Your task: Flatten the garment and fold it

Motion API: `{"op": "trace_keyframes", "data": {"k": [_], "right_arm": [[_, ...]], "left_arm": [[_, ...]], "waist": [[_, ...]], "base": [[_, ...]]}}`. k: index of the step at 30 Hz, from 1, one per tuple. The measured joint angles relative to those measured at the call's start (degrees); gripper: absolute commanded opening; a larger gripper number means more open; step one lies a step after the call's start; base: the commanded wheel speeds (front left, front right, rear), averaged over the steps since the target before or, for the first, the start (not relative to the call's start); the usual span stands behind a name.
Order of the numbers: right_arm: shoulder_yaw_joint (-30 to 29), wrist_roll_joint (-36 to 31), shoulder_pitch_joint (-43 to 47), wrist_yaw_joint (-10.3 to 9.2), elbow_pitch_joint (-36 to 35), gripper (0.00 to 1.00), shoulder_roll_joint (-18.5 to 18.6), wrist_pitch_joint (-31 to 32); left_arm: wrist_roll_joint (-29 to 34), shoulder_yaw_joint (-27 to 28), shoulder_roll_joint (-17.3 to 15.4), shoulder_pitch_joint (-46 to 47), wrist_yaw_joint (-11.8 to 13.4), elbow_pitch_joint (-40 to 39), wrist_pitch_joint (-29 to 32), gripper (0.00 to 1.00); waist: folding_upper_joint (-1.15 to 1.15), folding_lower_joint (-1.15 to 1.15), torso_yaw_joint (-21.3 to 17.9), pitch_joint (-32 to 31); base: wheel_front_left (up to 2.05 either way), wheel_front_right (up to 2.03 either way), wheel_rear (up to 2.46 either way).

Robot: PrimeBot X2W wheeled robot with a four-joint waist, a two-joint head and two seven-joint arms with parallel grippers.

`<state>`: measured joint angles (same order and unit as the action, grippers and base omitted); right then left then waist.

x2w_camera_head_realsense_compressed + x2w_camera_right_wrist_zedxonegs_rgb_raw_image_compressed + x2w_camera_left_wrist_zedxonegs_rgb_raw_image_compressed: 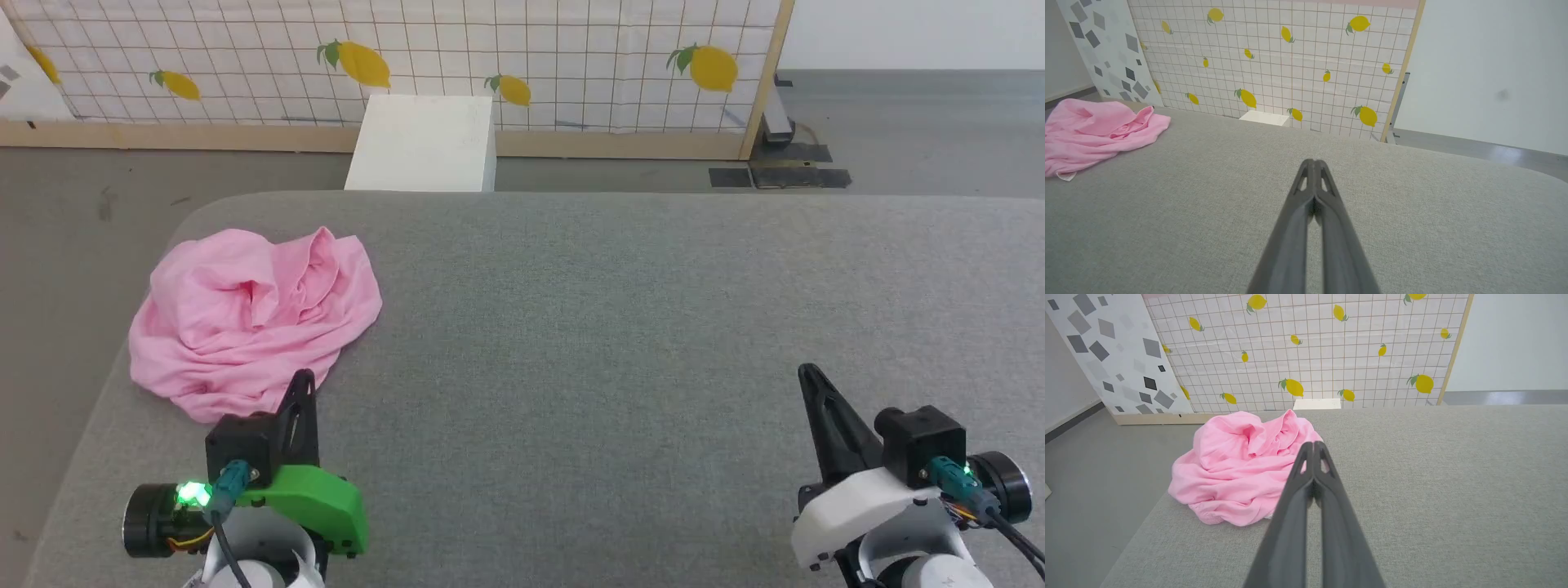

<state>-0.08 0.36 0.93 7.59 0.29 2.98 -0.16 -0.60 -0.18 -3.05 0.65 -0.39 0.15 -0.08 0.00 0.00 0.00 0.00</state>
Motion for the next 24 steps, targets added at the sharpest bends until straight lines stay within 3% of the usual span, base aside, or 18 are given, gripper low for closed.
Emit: {"op": "trace_keyframes", "data": {"k": [24], "right_arm": [[0.0, 0.0, 0.0, 0.0, 0.0, 0.0, 0.0, 0.0]], "left_arm": [[0.0, 0.0, 0.0, 0.0, 0.0, 0.0, 0.0, 0.0]], "waist": [[0.0, 0.0, 0.0, 0.0]], "base": [[0.0, 0.0, 0.0]]}}
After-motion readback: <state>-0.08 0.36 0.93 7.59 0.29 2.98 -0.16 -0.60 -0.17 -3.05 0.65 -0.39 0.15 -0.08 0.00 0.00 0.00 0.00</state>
